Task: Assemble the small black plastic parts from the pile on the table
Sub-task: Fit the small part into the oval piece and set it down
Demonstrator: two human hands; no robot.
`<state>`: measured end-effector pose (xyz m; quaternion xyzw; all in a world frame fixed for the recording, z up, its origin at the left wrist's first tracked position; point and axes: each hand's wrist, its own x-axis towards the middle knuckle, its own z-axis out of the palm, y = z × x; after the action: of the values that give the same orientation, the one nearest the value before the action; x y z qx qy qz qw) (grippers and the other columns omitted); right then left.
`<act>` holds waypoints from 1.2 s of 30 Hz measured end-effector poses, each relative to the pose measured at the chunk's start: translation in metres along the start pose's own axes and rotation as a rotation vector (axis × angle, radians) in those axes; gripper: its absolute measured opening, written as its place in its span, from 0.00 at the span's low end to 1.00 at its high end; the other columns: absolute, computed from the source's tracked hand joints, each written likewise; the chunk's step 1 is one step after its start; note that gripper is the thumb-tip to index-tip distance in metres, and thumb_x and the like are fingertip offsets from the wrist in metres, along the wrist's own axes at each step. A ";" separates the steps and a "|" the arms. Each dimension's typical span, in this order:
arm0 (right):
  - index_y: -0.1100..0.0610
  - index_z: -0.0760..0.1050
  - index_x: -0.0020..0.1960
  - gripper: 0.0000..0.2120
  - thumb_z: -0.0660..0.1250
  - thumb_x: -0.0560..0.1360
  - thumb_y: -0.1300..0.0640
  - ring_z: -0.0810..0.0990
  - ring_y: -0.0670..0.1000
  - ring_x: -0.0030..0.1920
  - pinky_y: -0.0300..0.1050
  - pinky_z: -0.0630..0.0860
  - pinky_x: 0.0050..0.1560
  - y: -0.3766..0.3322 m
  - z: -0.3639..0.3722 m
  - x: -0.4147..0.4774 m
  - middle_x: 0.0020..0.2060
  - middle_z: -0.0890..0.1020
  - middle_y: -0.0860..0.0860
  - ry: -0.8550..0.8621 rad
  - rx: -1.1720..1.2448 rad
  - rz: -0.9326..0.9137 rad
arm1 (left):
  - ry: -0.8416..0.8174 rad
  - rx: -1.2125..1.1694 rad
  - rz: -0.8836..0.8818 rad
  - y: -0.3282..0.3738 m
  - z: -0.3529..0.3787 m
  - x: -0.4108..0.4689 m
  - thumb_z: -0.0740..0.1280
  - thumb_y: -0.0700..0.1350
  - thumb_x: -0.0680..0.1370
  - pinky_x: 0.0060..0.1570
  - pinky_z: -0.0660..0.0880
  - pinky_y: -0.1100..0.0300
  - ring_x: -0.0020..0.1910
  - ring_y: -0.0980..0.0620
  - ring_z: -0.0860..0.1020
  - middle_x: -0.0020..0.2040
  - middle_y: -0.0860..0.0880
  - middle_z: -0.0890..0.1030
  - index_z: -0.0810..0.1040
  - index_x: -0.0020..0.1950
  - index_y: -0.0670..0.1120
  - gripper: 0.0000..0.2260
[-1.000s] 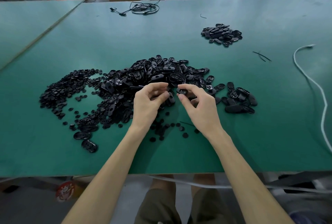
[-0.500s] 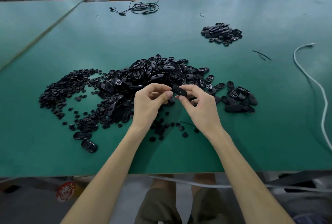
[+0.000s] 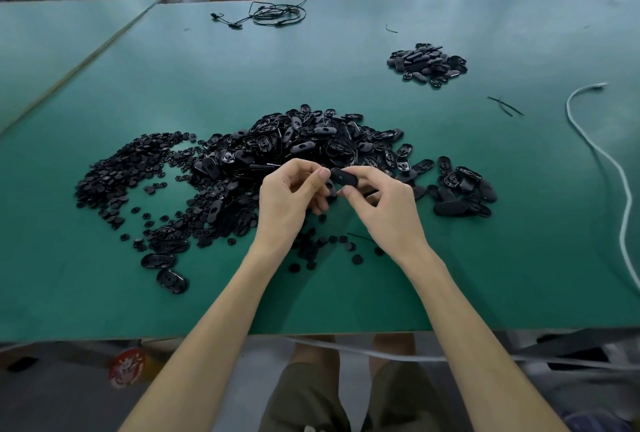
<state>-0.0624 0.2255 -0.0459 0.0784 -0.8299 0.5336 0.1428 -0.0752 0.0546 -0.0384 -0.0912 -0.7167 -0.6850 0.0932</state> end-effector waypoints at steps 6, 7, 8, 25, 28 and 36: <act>0.50 0.83 0.60 0.11 0.72 0.79 0.61 0.81 0.45 0.44 0.37 0.79 0.46 -0.001 -0.001 0.000 0.42 0.84 0.44 0.023 -0.018 -0.010 | 0.000 -0.017 -0.013 -0.002 0.000 0.001 0.72 0.38 0.81 0.43 0.83 0.55 0.42 0.44 0.86 0.44 0.44 0.87 0.84 0.52 0.41 0.02; 0.51 0.83 0.60 0.11 0.72 0.79 0.61 0.81 0.44 0.43 0.37 0.79 0.46 -0.001 -0.001 0.001 0.42 0.84 0.44 0.025 -0.020 -0.008 | -0.005 -0.009 -0.011 -0.002 0.000 0.001 0.72 0.38 0.81 0.45 0.83 0.54 0.43 0.44 0.87 0.44 0.44 0.87 0.84 0.53 0.40 0.03; 0.52 0.83 0.60 0.11 0.72 0.79 0.61 0.81 0.44 0.43 0.36 0.79 0.46 -0.001 -0.001 0.001 0.42 0.85 0.45 0.027 -0.023 -0.005 | -0.010 -0.001 -0.008 -0.002 0.000 0.001 0.72 0.37 0.81 0.46 0.83 0.53 0.43 0.43 0.87 0.45 0.44 0.87 0.84 0.54 0.40 0.03; 0.49 0.78 0.57 0.10 0.70 0.80 0.62 0.84 0.48 0.43 0.44 0.82 0.49 -0.005 -0.001 0.000 0.43 0.86 0.47 0.069 0.041 0.038 | 0.036 -0.014 -0.030 0.000 0.000 0.002 0.73 0.36 0.79 0.45 0.81 0.60 0.44 0.47 0.87 0.48 0.48 0.88 0.81 0.51 0.41 0.03; 0.49 0.78 0.55 0.08 0.70 0.81 0.61 0.84 0.47 0.44 0.41 0.81 0.49 -0.005 -0.001 0.000 0.44 0.86 0.46 0.074 0.029 0.041 | 0.059 0.064 -0.011 -0.003 -0.002 0.003 0.76 0.38 0.77 0.44 0.81 0.59 0.40 0.54 0.83 0.44 0.53 0.86 0.84 0.49 0.44 0.03; 0.51 0.83 0.52 0.06 0.73 0.79 0.61 0.79 0.39 0.46 0.29 0.74 0.44 -0.007 -0.005 0.002 0.50 0.79 0.45 0.140 -0.020 0.015 | -0.020 0.054 -0.012 -0.003 0.000 0.002 0.75 0.39 0.78 0.45 0.80 0.60 0.40 0.49 0.85 0.41 0.45 0.87 0.84 0.50 0.43 0.03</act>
<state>-0.0612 0.2270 -0.0374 0.0330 -0.8237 0.5306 0.1972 -0.0779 0.0543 -0.0411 -0.0912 -0.7364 -0.6650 0.0843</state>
